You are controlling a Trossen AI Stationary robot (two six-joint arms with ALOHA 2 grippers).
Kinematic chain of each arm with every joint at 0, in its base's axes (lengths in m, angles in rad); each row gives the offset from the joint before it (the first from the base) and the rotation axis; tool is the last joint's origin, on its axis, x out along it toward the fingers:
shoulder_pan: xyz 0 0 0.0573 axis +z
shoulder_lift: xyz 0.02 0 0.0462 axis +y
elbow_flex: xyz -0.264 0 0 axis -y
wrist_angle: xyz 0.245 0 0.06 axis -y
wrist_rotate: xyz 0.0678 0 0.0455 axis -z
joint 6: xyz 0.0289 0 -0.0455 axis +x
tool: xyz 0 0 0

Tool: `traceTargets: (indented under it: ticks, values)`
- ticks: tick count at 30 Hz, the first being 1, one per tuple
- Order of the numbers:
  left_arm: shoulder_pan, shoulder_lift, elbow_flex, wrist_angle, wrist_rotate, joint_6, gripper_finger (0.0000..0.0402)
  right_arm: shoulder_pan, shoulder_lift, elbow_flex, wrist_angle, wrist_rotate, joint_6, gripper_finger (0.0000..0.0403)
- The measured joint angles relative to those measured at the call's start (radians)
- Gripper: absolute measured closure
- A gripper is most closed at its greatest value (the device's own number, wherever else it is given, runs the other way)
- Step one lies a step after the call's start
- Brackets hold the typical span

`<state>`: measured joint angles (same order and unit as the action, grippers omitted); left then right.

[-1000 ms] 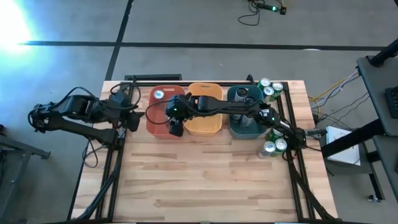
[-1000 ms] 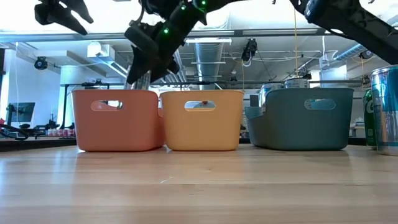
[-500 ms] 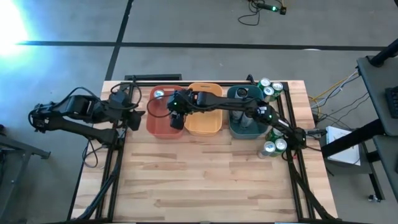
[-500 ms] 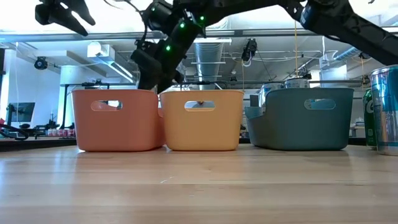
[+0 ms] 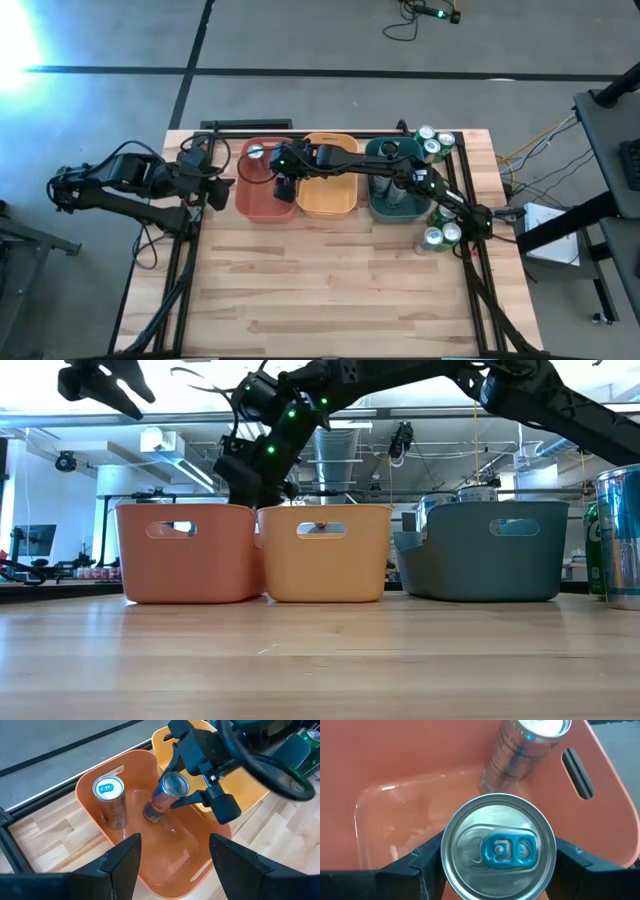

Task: Sort soda cans
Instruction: Put the blue soda can into the orange bin

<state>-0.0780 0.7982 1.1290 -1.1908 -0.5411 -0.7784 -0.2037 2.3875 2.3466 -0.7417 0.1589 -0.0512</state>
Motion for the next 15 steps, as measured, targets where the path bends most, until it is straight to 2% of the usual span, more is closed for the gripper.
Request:
traceTargets:
  ticks: [8,15]
  values:
    - [0.000,0.012,0.000,0.000,0.000,-0.025,0.0183,-0.019,0.000,-0.003,0.052,-0.003,-0.015,0.0151]
    - [0.000,0.008,0.000,0.001,0.000,-0.047,0.0183,-0.031,0.000,-0.047,0.095,-0.062,-0.012,0.0158]
